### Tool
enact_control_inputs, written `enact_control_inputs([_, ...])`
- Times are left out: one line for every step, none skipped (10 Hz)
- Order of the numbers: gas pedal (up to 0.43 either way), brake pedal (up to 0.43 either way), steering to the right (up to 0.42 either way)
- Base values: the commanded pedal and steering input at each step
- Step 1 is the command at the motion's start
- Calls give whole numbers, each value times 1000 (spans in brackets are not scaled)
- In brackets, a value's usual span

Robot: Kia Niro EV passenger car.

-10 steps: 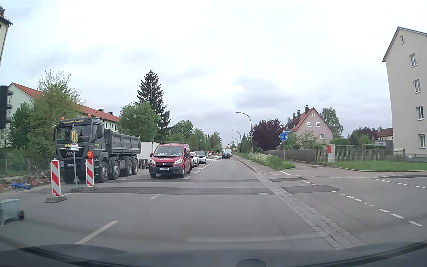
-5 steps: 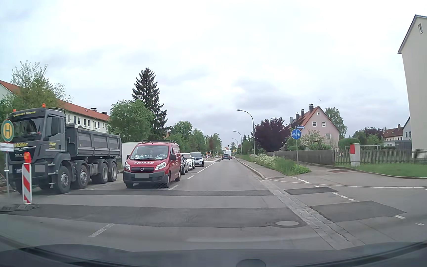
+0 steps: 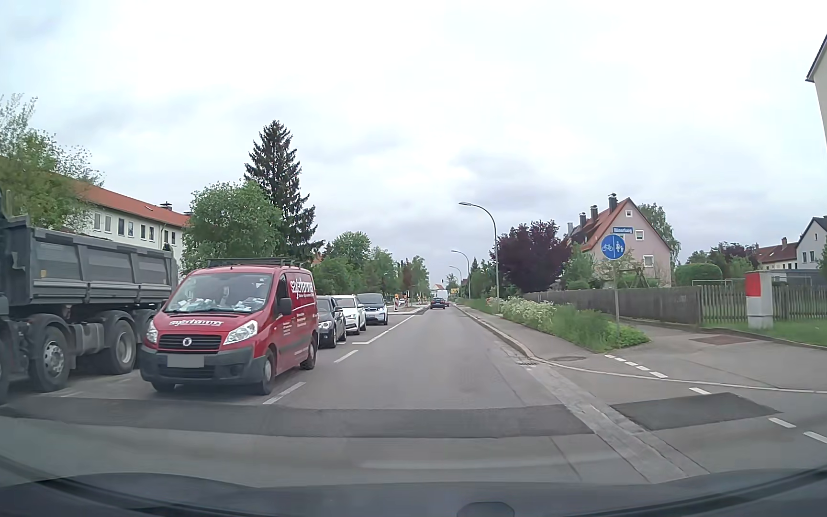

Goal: Follow the waypoints while adhering to traffic rules and regulations

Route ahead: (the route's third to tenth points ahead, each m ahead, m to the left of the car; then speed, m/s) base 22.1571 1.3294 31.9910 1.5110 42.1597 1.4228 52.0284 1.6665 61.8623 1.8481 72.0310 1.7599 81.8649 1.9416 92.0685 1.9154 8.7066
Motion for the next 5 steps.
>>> enact_control_inputs([130, 0, -1])
enact_control_inputs([130, 0, -1])
enact_control_inputs([130, 0, 0])
enact_control_inputs([138, 0, 0])
enact_control_inputs([138, 0, 0])
